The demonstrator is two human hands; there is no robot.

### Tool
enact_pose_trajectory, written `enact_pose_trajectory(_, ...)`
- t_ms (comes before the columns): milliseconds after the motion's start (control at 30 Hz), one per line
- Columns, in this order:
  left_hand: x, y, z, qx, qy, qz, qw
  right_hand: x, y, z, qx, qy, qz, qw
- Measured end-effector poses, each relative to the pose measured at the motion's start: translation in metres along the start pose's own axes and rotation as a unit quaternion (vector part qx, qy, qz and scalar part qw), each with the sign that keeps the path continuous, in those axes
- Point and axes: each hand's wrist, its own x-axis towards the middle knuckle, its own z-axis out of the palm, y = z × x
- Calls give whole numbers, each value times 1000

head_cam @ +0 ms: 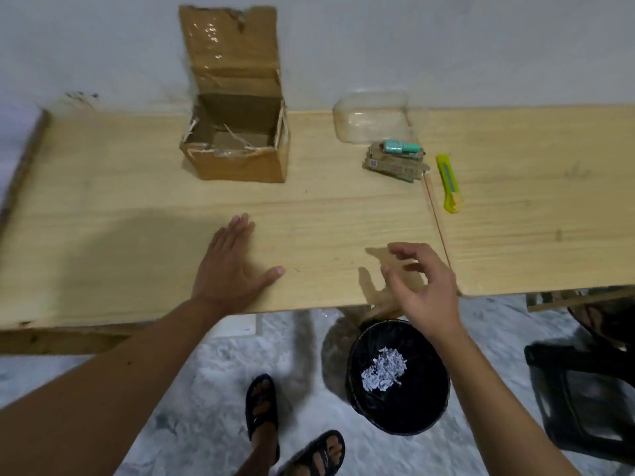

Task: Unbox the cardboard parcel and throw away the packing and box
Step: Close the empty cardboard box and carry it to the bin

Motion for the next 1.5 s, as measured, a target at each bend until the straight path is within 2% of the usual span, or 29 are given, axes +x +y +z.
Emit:
enact_pose_trajectory(200,23,-18,-33,-129,76,-63,987,73,-41,62,-6,-94,-25,995)
enact_pose_trajectory(300,51,-28,-57,-190,137,-96,968,104,-62,89,8,-107,-35,994)
enact_pose_trajectory(467,106,-50,-84,-261,249,-64,930,152,-88,130,35,-123,-34,991)
enact_pose_trajectory(667,172,-61,-110,-306,298,-112,897,204,-113,173,98,-113,-9,989)
enact_pose_trajectory(800,209,-70,-119,-262,248,-165,918,225,-121,189,127,-104,21,986)
enact_pose_trajectory(967,235,-74,-121,-241,198,-101,945,245,-116,200,148,-91,28,985)
enact_pose_trajectory(1033,245,-73,-121,-329,185,-159,912,252,-116,201,165,-88,35,982)
enact_pose_trajectory(1100,253,-68,-125,-467,174,-225,837,258,-114,201,185,-92,39,978)
enact_pose_trajectory(1133,255,-68,-125,-510,165,-232,812,262,-114,201,194,-93,44,975)
enact_pose_trajectory(1200,254,-66,-126,-534,125,-221,806,269,-113,202,209,-94,62,971)
enact_pose_trajectory(1300,244,-62,-127,-561,62,-159,810,278,-115,200,259,-83,112,956)
enact_pose_trajectory(1367,240,-63,-123,-593,56,-127,793,280,-116,198,286,-81,133,946)
enact_pose_trajectory(1467,236,-69,-121,-644,53,-143,750,279,-114,195,298,-85,134,941)
enact_pose_trajectory(1500,236,-71,-120,-647,51,-151,746,279,-112,194,302,-88,135,940)
